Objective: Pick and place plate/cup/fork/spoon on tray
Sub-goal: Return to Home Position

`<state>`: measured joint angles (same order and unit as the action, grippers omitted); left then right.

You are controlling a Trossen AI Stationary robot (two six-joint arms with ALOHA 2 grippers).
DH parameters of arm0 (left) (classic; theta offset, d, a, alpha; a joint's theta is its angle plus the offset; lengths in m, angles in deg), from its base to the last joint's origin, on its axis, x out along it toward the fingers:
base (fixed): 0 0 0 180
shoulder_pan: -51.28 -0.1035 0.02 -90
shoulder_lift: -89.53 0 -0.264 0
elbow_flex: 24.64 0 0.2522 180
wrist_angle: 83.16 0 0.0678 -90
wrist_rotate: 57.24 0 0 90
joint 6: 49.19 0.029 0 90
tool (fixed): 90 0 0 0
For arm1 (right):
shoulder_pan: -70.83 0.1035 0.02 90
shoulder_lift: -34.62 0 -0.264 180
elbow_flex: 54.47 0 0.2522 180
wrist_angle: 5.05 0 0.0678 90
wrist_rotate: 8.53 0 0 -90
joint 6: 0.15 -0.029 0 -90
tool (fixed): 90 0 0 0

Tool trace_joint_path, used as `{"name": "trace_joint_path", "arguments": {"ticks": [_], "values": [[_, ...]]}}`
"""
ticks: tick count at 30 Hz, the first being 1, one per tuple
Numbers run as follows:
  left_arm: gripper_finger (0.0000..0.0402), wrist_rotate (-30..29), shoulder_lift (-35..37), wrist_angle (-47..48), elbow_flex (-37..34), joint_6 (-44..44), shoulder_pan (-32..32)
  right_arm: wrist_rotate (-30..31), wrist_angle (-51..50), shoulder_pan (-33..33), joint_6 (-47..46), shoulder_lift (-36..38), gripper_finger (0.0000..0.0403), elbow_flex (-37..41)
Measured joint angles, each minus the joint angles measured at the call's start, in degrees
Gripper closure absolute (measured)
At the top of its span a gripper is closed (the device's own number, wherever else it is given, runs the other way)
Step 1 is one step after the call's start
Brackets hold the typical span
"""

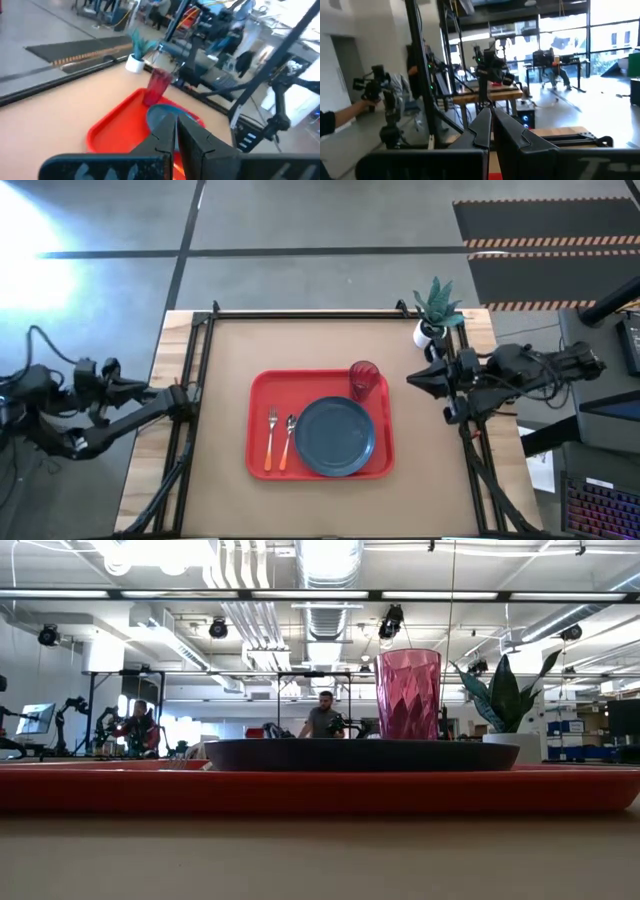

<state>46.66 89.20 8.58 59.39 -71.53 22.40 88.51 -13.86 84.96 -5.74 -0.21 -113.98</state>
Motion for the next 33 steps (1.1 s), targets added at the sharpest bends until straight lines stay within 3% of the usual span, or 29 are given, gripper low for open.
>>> {"name": "trace_joint_path", "arguments": {"ticks": [9, 17, 26, 29, 33], "values": [[0.0401, 7.3, 0.0, -6.5, -2.6, 2.2, -3.5, -4.0, 22.7, 0.0, -0.5, 2.2, 0.0394, 14.7], [0.0401, 13.6, 0.1, -20.0, -7.7, 4.7, -7.0, -4.0, 35.4, 0.0, -0.4, 1.4, 0.0394, 21.7], [0.0401, 26.1, 0.2, -38.8, -22.5, 2.0, -9.8, -4.7, 37.3, 0.0, -0.4, 1.4, 0.0394, 22.6], [0.0402, 26.4, 0.3, -40.4, -26.8, 1.6, -9.8, -5.6, 37.3, 0.0, -0.8, 1.4, 0.0394, 22.6], [0.0402, 26.4, 0.3, -44.8, -29.0, 0.4, -9.8, -3.2, 35.8, -0.1, -8.3, 1.3, 0.0394, 22.2]]}}
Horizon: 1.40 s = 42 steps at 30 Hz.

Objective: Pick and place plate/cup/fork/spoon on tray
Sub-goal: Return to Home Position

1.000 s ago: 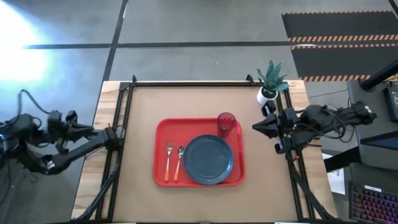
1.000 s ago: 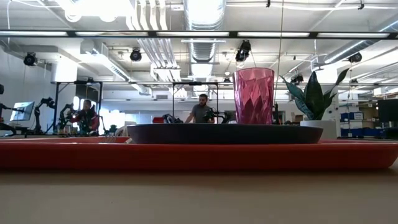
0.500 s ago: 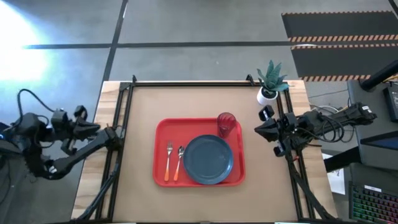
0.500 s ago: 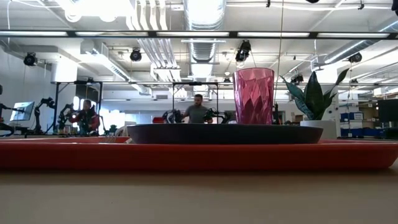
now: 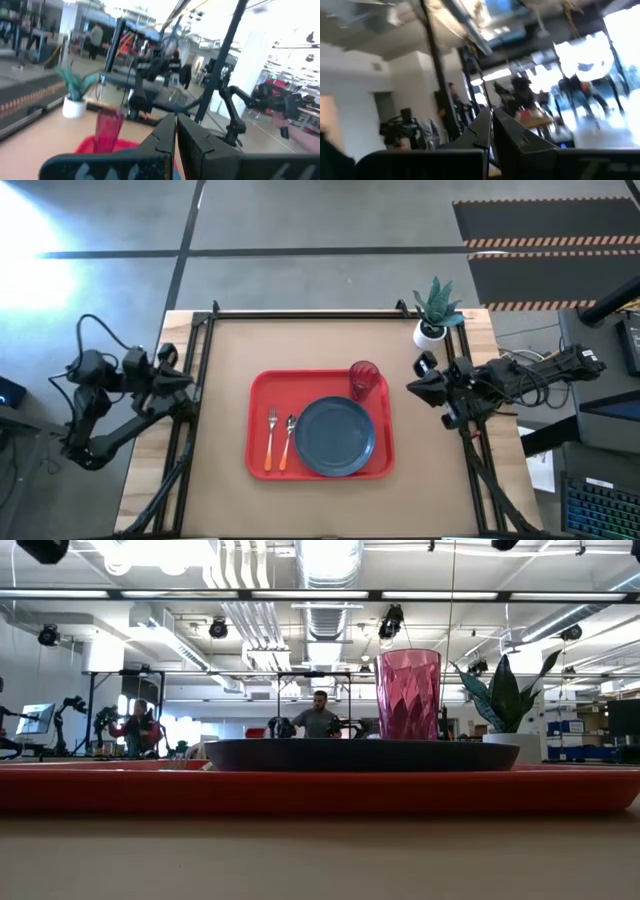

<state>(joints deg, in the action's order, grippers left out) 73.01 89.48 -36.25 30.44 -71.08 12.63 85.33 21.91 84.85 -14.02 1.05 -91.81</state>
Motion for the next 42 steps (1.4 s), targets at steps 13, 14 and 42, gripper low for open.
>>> {"name": "trace_joint_path", "arguments": {"ticks": [13, 14, 42], "values": [[0.0401, -4.7, -2.2, 0.8, 6.8, -3.0, -0.1, -4.3, -30.9, 0.0, 8.7, -10.4, 0.0394, -27.9], [0.0401, -4.8, -3.4, 2.3, 6.8, -2.4, -0.1, -4.3, -33.7, 0.0, 9.2, -11.0, 0.0394, -30.3], [0.0401, -20.3, -40.2, 6.3, -4.4, 4.3, 22.2, -0.8, -53.6, 0.0, 10.5, -17.5, 0.0394, -46.3]]}}
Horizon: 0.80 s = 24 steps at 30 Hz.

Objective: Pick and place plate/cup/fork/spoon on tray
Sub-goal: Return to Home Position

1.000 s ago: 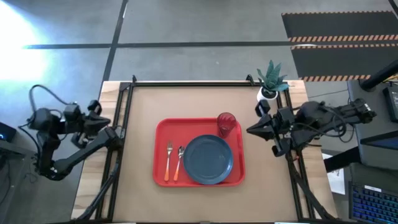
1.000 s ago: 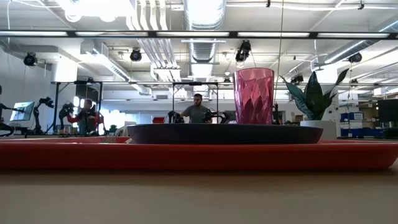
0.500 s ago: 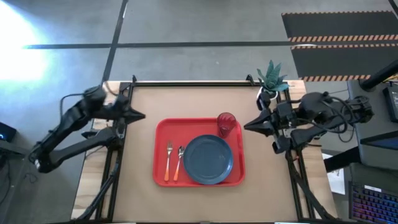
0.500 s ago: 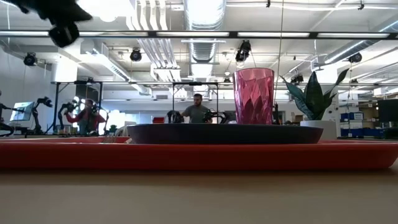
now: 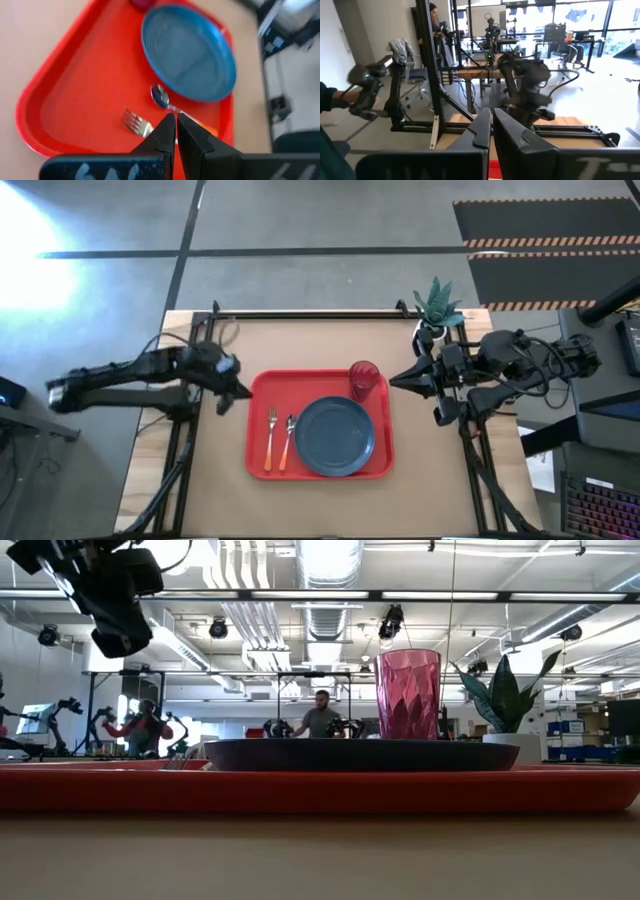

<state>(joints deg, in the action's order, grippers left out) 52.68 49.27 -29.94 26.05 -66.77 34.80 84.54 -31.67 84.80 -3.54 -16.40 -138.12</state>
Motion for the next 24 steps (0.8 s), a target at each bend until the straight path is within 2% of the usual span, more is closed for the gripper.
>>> {"name": "trace_joint_path", "arguments": {"ticks": [5, 10, 14, 24], "values": [[0.0401, -11.8, -5.2, -0.3, 0.2, -6.4, 14.3, 0.0, -0.2, 0.0, 0.0, 0.0, 0.0394, 0.0], [0.0401, -18.9, -12.7, -3.5, 0.1, -12.0, 23.5, 0.0, -0.5, 0.0, 0.3, 0.0, 0.0394, 0.0], [0.0401, -22.0, -18.9, -7.7, 0.4, -12.1, 25.8, 0.0, -0.8, 0.0, 0.4, 0.0, 0.0394, 0.0], [0.0401, -22.7, -29.8, -20.4, 0.5, -11.6, 25.8, 0.0, -2.3, 0.0, -1.1, 0.1, 0.0394, 0.1]]}}
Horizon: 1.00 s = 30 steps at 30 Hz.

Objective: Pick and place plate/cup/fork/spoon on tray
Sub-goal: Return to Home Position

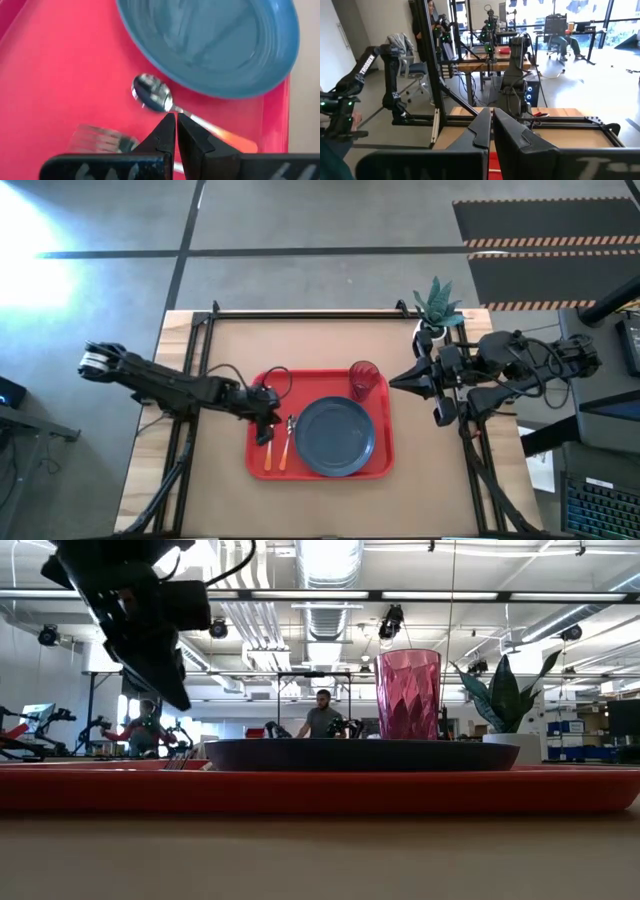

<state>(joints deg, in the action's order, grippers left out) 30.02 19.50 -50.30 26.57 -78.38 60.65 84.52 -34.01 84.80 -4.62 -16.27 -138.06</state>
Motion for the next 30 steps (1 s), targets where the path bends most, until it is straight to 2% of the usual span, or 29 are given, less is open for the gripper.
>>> {"name": "trace_joint_path", "arguments": {"ticks": [7, 18, 24, 30], "values": [[0.0401, 0.3, -6.5, -9.5, 0.0, 0.0, 0.0, 0.0, 0.0, 0.0, 0.0, 0.2, 0.0394, 0.0], [0.0401, 0.3, -12.4, -10.3, 0.0, 0.0, 0.0, 0.0, -0.1, 0.0, -0.4, 0.3, 0.0394, 0.0], [0.0401, 0.2, -15.4, -17.4, 0.0, -0.1, 0.0, 0.0, -0.6, 0.0, -0.4, 0.3, 0.0394, 0.0], [0.0401, 0.0, -17.9, -17.5, 0.7, -0.3, 0.0, 0.0, -0.5, 0.0, -0.5, 0.2, 0.0394, 0.0]]}}
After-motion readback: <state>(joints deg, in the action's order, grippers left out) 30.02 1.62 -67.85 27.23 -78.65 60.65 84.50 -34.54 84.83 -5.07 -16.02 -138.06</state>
